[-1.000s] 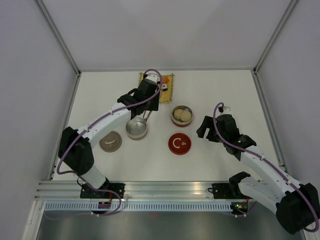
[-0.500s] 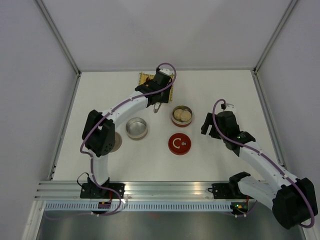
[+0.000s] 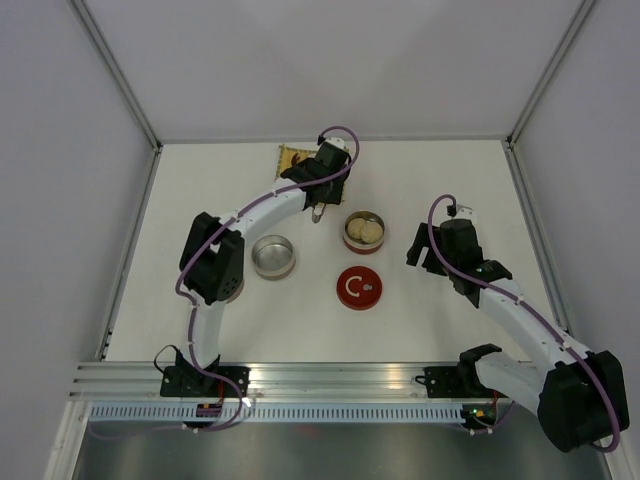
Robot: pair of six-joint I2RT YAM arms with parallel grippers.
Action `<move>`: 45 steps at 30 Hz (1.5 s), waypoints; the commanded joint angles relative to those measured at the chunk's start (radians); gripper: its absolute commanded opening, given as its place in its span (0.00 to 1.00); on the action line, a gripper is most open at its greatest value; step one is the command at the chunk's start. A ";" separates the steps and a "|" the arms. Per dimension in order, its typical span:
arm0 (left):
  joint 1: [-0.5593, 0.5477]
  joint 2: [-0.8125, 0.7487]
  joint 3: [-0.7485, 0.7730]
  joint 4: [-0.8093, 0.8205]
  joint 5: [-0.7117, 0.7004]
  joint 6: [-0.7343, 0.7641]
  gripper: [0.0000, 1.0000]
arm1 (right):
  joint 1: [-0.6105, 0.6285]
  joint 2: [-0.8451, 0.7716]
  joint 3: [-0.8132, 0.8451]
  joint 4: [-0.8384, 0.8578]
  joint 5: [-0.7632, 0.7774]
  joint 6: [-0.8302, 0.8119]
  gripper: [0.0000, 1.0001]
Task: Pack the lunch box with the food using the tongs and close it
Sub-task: Pick up the fake food from the plate.
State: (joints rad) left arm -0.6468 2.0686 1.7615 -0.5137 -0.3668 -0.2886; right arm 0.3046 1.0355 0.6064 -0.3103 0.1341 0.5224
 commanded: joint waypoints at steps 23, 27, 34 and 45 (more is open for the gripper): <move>0.022 0.127 0.119 -0.009 -0.027 -0.081 0.59 | -0.053 0.049 0.023 0.054 -0.057 -0.042 0.92; 0.026 0.142 0.131 -0.009 -0.027 -0.090 0.59 | -0.058 0.051 0.021 0.057 -0.064 -0.044 0.92; 0.029 0.163 0.139 -0.009 -0.027 -0.121 0.57 | -0.064 0.057 0.021 0.060 -0.067 -0.045 0.92; 0.029 0.160 0.142 -0.008 -0.024 -0.118 0.40 | -0.067 0.060 0.020 0.066 -0.074 -0.045 0.92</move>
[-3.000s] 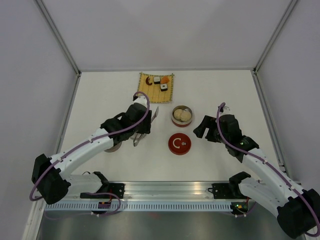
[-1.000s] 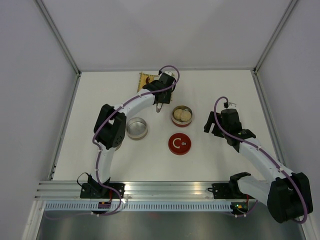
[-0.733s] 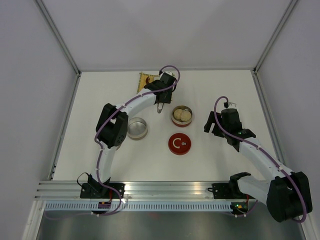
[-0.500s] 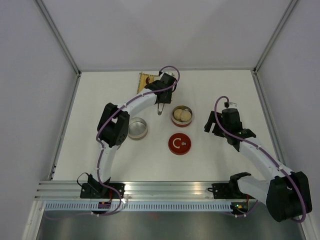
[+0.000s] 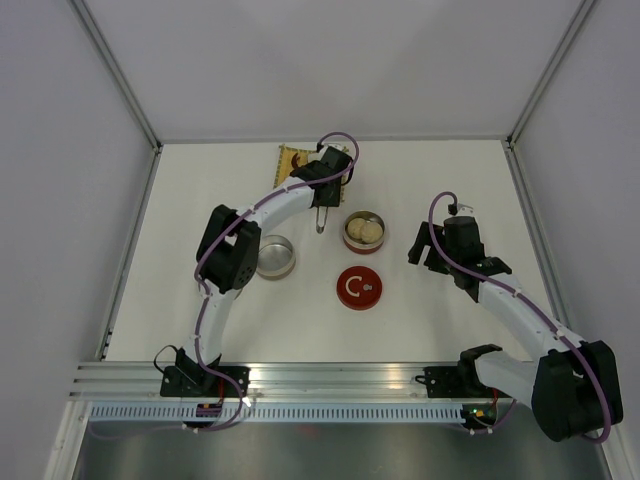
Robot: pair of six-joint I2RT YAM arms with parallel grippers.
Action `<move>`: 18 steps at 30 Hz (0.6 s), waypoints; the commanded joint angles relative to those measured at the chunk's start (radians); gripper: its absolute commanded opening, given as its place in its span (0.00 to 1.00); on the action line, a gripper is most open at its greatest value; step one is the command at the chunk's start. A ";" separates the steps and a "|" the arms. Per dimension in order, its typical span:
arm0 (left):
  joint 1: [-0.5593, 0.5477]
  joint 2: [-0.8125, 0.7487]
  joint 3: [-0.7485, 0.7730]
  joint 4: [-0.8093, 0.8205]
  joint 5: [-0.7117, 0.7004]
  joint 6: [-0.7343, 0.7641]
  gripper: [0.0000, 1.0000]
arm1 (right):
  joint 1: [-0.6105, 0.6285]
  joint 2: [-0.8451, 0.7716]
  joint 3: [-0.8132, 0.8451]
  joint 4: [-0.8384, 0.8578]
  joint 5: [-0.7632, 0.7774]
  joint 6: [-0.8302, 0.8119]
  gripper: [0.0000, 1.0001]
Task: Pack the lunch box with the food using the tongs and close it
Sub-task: Pick up the fake food from the plate.
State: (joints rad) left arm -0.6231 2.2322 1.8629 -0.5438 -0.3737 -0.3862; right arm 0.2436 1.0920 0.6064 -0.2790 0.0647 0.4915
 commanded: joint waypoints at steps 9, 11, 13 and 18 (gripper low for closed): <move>0.006 -0.149 -0.051 0.033 -0.019 0.033 0.29 | -0.007 0.000 0.015 0.040 -0.016 -0.007 0.93; 0.008 -0.180 -0.088 0.038 -0.002 0.040 0.29 | -0.006 0.000 0.012 0.043 -0.022 -0.004 0.92; 0.010 -0.229 -0.119 0.042 0.005 0.043 0.28 | -0.007 -0.001 0.009 0.046 -0.028 0.002 0.92; 0.010 -0.348 -0.247 0.062 -0.005 0.049 0.27 | -0.007 -0.006 -0.008 0.058 -0.043 0.016 0.92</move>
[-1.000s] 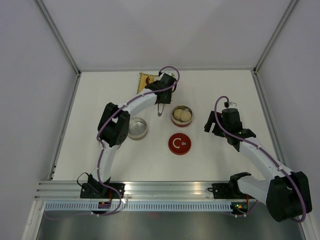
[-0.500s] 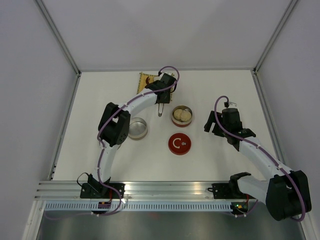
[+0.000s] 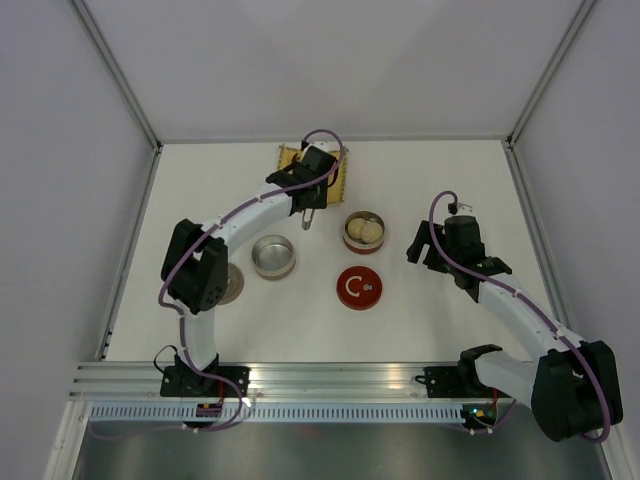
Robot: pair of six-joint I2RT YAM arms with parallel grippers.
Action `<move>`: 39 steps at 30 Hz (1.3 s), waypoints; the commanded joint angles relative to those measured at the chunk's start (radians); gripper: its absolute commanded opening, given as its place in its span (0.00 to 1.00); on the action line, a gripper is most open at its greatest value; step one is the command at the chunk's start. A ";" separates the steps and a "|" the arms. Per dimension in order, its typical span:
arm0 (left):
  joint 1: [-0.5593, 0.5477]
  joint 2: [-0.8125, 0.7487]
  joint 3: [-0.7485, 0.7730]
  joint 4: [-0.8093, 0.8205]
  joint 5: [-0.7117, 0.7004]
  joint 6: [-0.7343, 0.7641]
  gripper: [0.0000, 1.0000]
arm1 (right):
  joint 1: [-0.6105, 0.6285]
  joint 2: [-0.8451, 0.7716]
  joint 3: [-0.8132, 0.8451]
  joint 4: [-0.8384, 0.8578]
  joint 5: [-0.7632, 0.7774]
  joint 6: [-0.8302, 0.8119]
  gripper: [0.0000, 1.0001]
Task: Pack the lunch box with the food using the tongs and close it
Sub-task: Pick up the fake food from the plate, then place the fake food in the packing box.
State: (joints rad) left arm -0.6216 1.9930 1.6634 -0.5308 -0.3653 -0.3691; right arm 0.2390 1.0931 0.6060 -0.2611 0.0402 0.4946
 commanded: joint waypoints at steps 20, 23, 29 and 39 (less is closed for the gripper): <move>0.010 -0.966 -0.614 -0.259 0.051 -0.094 0.27 | -0.003 -0.088 -0.098 0.046 -0.088 0.073 0.90; 0.010 -1.066 -0.669 -0.307 0.084 -0.119 0.27 | -0.003 -0.105 -0.114 0.045 -0.086 0.076 0.90; 0.010 -1.146 -0.783 -0.328 0.118 -0.182 0.27 | -0.003 -0.136 -0.117 -0.001 -0.088 0.084 0.90; 0.008 -1.137 -0.849 -0.314 0.128 -0.209 0.27 | -0.003 -0.216 -0.143 -0.056 -0.072 0.098 0.90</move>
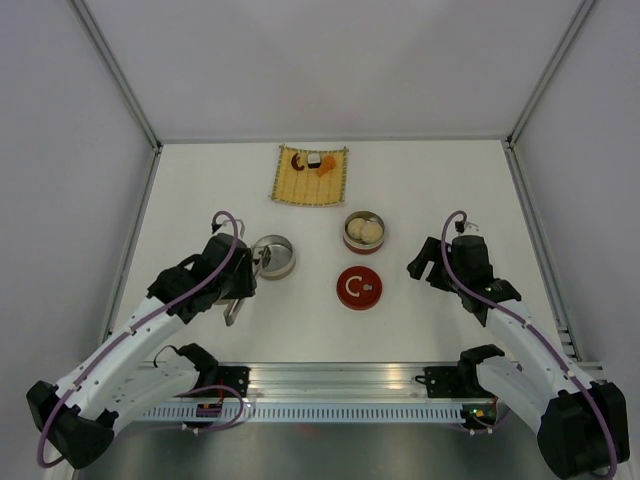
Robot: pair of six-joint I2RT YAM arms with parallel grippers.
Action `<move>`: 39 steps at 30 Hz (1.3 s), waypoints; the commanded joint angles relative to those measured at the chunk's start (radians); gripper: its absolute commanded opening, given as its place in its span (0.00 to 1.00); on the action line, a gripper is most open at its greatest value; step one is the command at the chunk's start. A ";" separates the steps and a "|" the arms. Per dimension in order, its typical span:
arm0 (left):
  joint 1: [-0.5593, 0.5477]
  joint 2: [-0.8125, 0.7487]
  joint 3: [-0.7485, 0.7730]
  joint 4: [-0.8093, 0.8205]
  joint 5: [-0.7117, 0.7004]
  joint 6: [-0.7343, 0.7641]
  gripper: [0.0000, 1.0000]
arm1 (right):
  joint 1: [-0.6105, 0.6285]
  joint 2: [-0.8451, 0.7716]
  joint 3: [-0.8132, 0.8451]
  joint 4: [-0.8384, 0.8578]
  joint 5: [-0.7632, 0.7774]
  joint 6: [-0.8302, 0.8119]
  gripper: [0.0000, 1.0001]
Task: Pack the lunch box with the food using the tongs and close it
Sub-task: Place the fake food in the packing box.
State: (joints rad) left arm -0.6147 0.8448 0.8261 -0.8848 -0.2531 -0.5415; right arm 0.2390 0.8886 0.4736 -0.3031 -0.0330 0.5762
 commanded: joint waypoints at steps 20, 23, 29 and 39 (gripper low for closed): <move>0.001 0.085 -0.002 0.118 -0.069 0.008 0.29 | -0.001 -0.011 -0.026 -0.013 0.005 0.010 0.90; 0.001 0.105 0.007 0.121 -0.057 0.028 0.31 | -0.001 0.001 -0.030 0.001 -0.002 0.011 0.90; 0.003 0.111 0.030 0.119 -0.041 0.061 0.35 | -0.003 0.019 -0.026 0.009 -0.004 0.010 0.90; 0.001 0.126 0.054 0.101 -0.046 0.084 0.40 | -0.003 0.023 -0.033 0.015 -0.004 0.011 0.90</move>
State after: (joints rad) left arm -0.6147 0.9653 0.8368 -0.8089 -0.2874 -0.4931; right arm 0.2390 0.9092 0.4469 -0.3187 -0.0334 0.5804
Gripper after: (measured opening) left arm 0.436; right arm 0.901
